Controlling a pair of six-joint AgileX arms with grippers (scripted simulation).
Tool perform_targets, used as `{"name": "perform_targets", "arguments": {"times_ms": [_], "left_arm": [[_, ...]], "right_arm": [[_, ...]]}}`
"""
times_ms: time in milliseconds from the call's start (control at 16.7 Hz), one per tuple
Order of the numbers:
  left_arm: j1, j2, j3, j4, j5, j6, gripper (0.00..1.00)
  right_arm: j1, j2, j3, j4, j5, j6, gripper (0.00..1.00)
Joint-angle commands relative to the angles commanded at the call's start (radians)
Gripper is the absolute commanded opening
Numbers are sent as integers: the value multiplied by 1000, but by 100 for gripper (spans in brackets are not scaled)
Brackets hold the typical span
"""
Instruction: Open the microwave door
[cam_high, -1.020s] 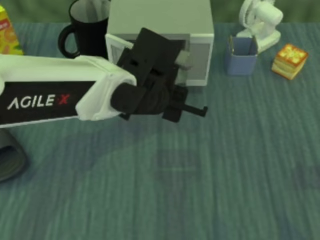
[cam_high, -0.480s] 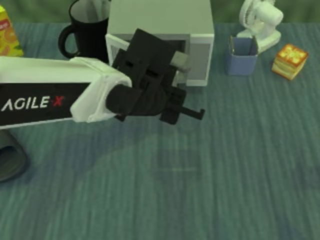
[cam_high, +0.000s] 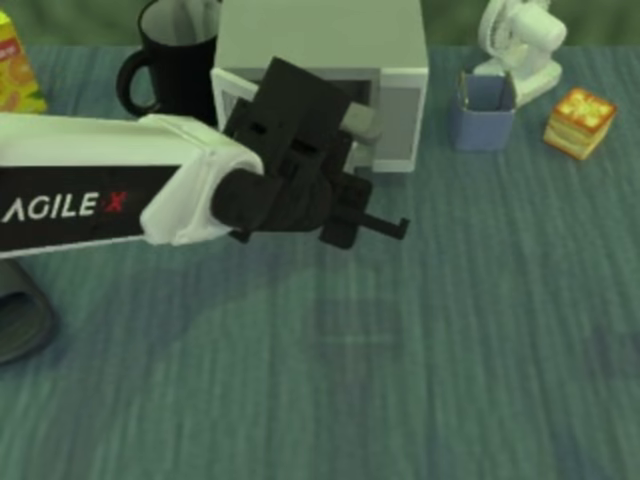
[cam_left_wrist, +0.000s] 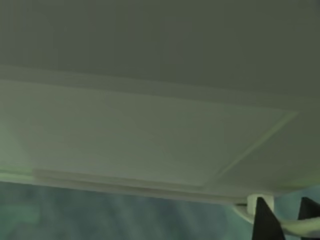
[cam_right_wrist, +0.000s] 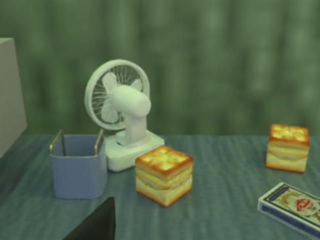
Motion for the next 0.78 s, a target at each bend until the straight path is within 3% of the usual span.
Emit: {"name": "perform_targets", "arguments": {"times_ms": [780], "left_arm": [[-2,-4,-6,0,15,7,0]], "right_arm": [[0,0,0,0,0,0,100]]}}
